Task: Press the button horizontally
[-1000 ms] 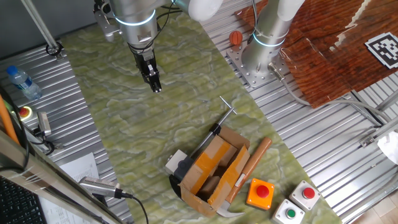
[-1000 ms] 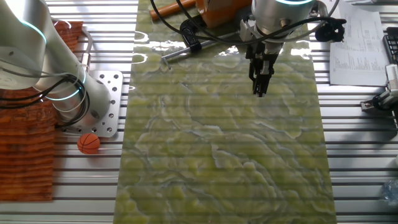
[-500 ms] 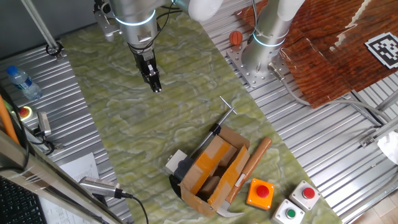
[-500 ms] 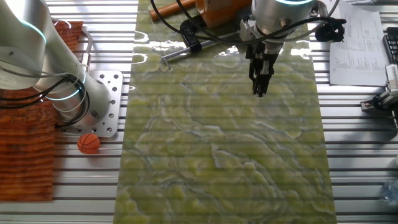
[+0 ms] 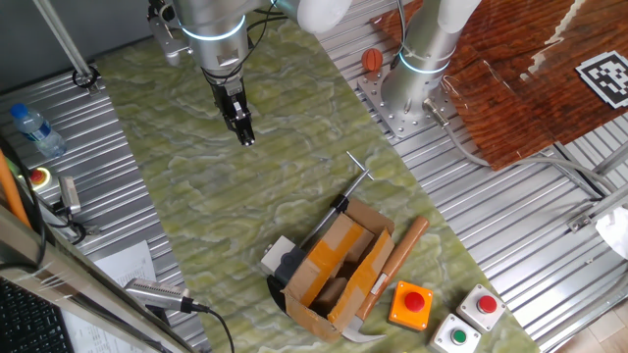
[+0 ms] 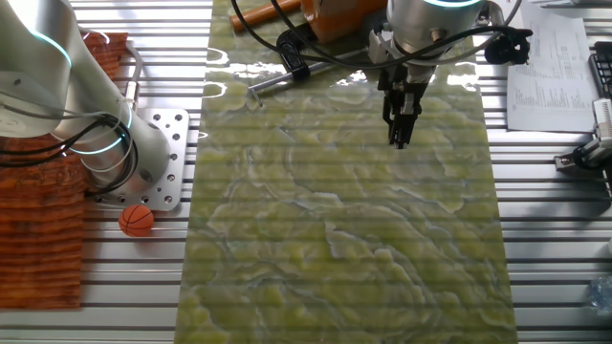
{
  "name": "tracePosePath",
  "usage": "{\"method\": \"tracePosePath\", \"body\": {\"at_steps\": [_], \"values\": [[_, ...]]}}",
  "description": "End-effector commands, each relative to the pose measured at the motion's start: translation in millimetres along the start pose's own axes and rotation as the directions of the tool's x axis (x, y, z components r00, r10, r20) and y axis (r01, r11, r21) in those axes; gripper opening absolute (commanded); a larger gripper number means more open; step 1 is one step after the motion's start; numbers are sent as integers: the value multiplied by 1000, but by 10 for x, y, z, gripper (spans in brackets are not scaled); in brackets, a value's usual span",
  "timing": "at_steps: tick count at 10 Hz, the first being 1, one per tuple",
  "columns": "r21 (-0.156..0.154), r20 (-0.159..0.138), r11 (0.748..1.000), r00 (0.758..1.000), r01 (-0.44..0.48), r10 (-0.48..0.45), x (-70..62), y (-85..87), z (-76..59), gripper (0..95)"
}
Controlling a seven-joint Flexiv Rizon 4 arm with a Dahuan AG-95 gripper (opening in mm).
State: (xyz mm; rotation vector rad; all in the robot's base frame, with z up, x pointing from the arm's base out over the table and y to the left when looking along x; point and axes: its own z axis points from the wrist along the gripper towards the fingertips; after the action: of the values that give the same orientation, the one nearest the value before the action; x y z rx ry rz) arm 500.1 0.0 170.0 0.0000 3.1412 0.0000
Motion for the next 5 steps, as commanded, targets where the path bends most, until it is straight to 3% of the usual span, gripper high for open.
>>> {"method": "tracePosePath", "body": {"at_steps": [1,5], "values": [[-4,-46,996,995,90,-91,1,0,0,0],[-4,-57,996,995,85,-85,-7,9,-19,0]]}}
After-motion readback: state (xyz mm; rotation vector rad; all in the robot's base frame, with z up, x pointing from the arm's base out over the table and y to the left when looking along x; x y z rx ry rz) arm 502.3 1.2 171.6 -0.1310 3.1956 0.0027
